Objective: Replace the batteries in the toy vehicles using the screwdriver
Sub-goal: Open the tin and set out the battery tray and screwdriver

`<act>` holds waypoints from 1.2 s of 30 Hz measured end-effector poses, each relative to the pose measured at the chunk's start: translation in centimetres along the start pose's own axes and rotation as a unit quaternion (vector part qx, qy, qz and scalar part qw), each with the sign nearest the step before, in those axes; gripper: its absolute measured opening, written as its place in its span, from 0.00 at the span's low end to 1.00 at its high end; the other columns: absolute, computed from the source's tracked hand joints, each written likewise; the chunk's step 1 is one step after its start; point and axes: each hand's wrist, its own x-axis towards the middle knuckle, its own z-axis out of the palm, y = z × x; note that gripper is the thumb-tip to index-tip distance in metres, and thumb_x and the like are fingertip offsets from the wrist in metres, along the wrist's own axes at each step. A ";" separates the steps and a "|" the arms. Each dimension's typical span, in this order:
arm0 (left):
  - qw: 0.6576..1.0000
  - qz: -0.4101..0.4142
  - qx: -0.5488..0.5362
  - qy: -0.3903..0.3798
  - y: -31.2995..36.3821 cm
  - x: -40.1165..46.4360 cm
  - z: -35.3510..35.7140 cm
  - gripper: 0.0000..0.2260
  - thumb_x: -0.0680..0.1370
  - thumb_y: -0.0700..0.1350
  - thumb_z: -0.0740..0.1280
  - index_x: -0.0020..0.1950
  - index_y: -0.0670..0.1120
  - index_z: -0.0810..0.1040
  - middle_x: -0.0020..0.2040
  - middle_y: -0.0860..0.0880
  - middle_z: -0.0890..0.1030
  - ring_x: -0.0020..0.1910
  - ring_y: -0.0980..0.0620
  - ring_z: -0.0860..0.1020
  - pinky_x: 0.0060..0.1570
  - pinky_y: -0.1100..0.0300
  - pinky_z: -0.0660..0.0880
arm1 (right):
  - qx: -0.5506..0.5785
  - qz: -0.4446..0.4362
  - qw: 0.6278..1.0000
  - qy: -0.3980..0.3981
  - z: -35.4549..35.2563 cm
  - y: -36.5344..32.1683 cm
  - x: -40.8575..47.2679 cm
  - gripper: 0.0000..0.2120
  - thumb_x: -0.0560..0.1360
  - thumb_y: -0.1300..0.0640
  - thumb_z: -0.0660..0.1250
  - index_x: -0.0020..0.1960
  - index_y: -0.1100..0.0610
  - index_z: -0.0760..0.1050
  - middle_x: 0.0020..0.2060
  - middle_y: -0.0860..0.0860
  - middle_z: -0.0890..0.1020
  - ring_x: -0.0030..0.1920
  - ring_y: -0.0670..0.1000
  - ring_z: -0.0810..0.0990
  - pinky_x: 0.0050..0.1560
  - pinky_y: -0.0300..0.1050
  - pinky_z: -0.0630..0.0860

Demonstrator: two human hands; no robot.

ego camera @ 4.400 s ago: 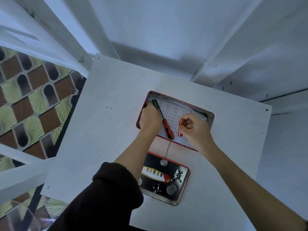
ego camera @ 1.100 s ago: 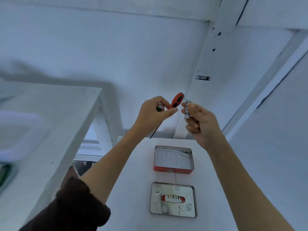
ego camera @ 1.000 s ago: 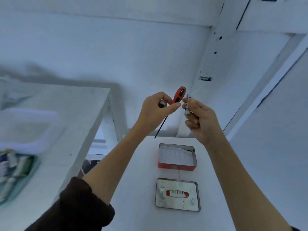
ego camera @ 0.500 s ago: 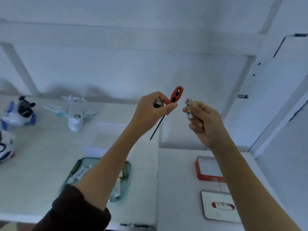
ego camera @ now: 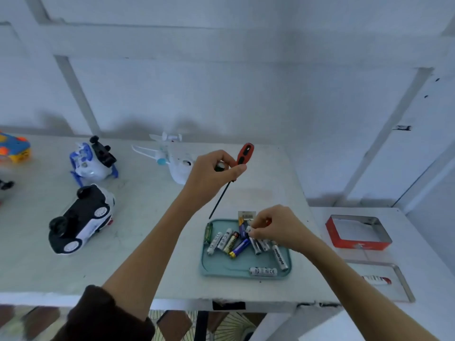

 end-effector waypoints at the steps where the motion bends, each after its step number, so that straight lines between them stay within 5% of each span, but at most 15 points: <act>1: 1.000 -0.003 0.005 -0.006 -0.4 -0.1 -0.2 0.07 0.74 0.44 0.72 0.39 0.45 0.77 0.26 0.54 0.76 0.21 0.61 0.66 0.25 0.71 0.63 | -0.006 0.003 1.000 0.011 0.5 0.0 -0.1 0.05 0.68 0.54 0.74 0.39 0.55 0.82 0.34 0.49 0.82 0.33 0.43 0.76 0.37 0.36 0.75; 7: 0.999 -0.027 0.015 -0.030 -2.1 -0.4 -0.5 0.07 0.74 0.44 0.71 0.41 0.43 0.77 0.28 0.53 0.77 0.21 0.63 0.69 0.25 0.74 0.63 | -0.083 -0.002 0.996 0.038 1.0 -0.8 -0.1 0.07 0.68 0.51 0.73 0.41 0.53 0.81 0.37 0.46 0.80 0.39 0.45 0.76 0.43 0.39 0.73; 13: 0.997 -0.053 0.024 -0.045 -3.4 -0.9 -0.4 0.07 0.75 0.44 0.71 0.42 0.40 0.78 0.30 0.50 0.77 0.21 0.64 0.70 0.25 0.75 0.63 | -0.031 0.017 0.999 0.020 0.7 -1.0 0.5 0.09 0.76 0.66 0.59 0.51 0.57 0.76 0.43 0.48 0.77 0.39 0.44 0.72 0.36 0.30 0.67; 20: 0.995 -0.055 0.056 -0.056 -4.4 -1.2 -0.2 0.09 0.74 0.45 0.72 0.42 0.40 0.78 0.29 0.52 0.77 0.22 0.64 0.69 0.26 0.74 0.64 | -0.082 -0.051 0.995 0.038 1.3 -1.3 1.2 0.12 0.73 0.68 0.64 0.53 0.59 0.80 0.49 0.51 0.82 0.44 0.43 0.75 0.40 0.22 0.68; 24: 0.992 -0.056 0.081 -0.079 -5.5 -1.4 0.0 0.09 0.73 0.47 0.73 0.41 0.42 0.79 0.29 0.53 0.77 0.27 0.58 0.70 0.33 0.63 0.68 | 0.034 -0.055 0.986 0.152 1.1 -1.5 1.0 0.07 0.78 0.57 0.61 0.53 0.57 0.76 0.43 0.52 0.82 0.39 0.45 0.79 0.42 0.33 0.75; 28: 0.984 -0.025 0.114 -0.134 -5.0 -2.0 0.8 0.08 0.72 0.46 0.74 0.38 0.45 0.78 0.27 0.55 0.73 0.24 0.60 0.66 0.30 0.66 0.64 | 0.182 -0.029 0.976 0.116 0.5 -2.6 0.5 0.19 0.74 0.42 0.59 0.55 0.56 0.72 0.37 0.52 0.81 0.28 0.47 0.77 0.29 0.36 0.74; 33: 0.983 0.014 0.109 -0.147 -4.5 -2.6 1.5 0.06 0.73 0.44 0.73 0.41 0.45 0.78 0.24 0.58 0.69 0.23 0.62 0.67 0.28 0.71 0.62 | 0.251 -0.016 0.961 0.117 0.3 -2.3 0.3 0.10 0.76 0.53 0.65 0.48 0.61 0.75 0.29 0.53 0.78 0.23 0.45 0.71 0.23 0.35 0.68; 36: 0.995 0.022 0.072 -0.065 -4.3 -2.9 1.7 0.06 0.78 0.43 0.67 0.52 0.45 0.71 0.31 0.54 0.69 0.25 0.62 0.67 0.29 0.71 0.65 | 0.318 0.012 0.932 0.174 -0.4 -1.9 0.2 0.08 0.76 0.57 0.64 0.46 0.63 0.74 0.28 0.53 0.77 0.23 0.46 0.69 0.23 0.35 0.66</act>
